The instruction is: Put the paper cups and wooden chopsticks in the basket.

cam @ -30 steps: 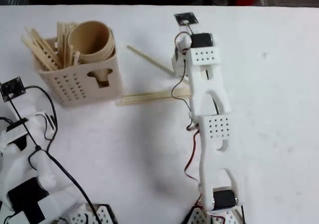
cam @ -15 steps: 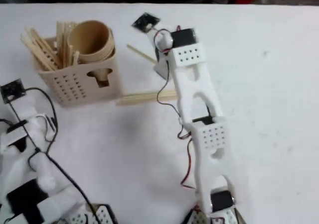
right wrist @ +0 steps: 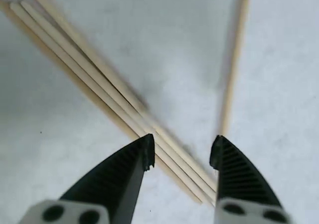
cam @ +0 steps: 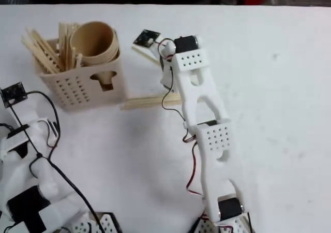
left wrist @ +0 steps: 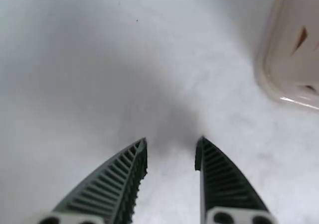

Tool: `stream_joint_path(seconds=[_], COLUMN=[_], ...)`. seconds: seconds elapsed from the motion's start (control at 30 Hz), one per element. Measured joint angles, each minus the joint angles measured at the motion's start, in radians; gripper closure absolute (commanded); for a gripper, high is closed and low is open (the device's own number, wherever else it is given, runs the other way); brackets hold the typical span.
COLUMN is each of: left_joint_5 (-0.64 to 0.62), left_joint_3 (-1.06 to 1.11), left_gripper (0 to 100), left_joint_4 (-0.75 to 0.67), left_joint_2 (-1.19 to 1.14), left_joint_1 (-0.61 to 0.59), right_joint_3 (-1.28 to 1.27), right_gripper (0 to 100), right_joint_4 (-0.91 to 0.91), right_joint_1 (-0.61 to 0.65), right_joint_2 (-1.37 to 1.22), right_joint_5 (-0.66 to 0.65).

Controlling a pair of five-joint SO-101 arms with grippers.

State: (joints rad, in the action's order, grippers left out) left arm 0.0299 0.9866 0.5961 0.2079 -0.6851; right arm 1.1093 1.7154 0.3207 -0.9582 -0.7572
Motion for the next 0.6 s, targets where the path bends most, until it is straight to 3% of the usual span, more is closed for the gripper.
stream_joint_path(seconds=[0.37, 0.6], left_joint_5=[0.000, 0.000], left_joint_3=[0.000, 0.000], left_gripper=[83, 83], left_joint_4=[0.000, 0.000], left_joint_2=[0.000, 0.000], left_joint_1=[0.000, 0.000], right_joint_3=[-0.048, -0.247], right_gripper=[80.4, 80.4], right_joint_4=[0.002, -0.003], right_joint_1=[-0.066, -0.144], right_joint_2=[0.209, 0.400], right_joint_5=[0.000, -0.041])
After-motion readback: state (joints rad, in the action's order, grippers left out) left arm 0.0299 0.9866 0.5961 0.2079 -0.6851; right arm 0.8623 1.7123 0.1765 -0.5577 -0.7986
